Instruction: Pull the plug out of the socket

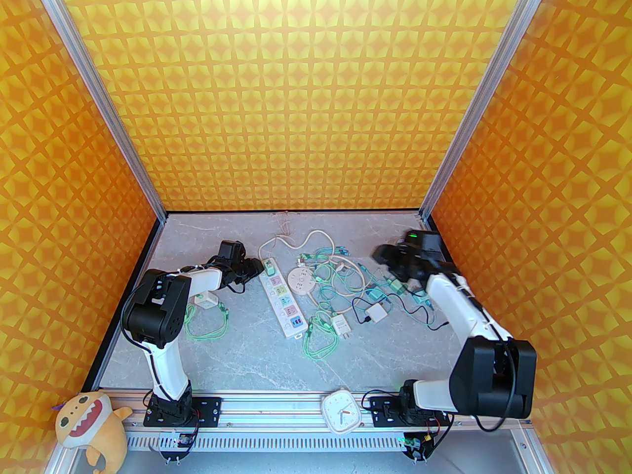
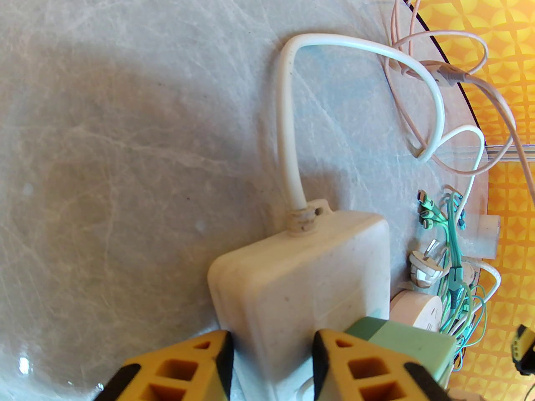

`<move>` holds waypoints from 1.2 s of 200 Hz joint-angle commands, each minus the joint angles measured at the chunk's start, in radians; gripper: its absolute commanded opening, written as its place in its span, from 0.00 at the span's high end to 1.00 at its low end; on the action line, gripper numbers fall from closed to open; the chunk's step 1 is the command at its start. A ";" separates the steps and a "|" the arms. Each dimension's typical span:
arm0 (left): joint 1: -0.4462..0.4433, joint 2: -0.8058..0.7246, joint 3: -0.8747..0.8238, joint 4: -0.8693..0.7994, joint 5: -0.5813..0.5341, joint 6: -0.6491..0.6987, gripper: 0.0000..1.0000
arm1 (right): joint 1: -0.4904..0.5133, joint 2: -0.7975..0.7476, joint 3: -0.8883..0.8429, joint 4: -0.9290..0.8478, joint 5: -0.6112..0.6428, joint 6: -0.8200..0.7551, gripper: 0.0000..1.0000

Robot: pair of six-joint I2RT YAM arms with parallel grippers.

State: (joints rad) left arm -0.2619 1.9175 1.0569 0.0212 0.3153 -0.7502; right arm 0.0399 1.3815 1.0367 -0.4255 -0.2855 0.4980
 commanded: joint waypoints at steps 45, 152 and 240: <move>-0.009 0.014 -0.021 -0.070 -0.027 -0.004 0.68 | 0.459 0.133 0.134 0.059 0.296 -0.205 0.33; 0.000 0.007 -0.040 -0.033 -0.006 -0.023 0.71 | 0.735 0.695 0.639 -0.054 0.437 -0.242 0.38; 0.001 0.014 -0.042 -0.027 -0.004 -0.028 0.74 | 0.734 0.842 0.744 -0.055 0.487 -0.235 0.46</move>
State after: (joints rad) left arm -0.2611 1.9118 1.0462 0.0414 0.3172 -0.7757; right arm 0.7769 2.1933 1.7401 -0.4747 0.1802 0.2737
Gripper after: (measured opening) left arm 0.277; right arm 0.548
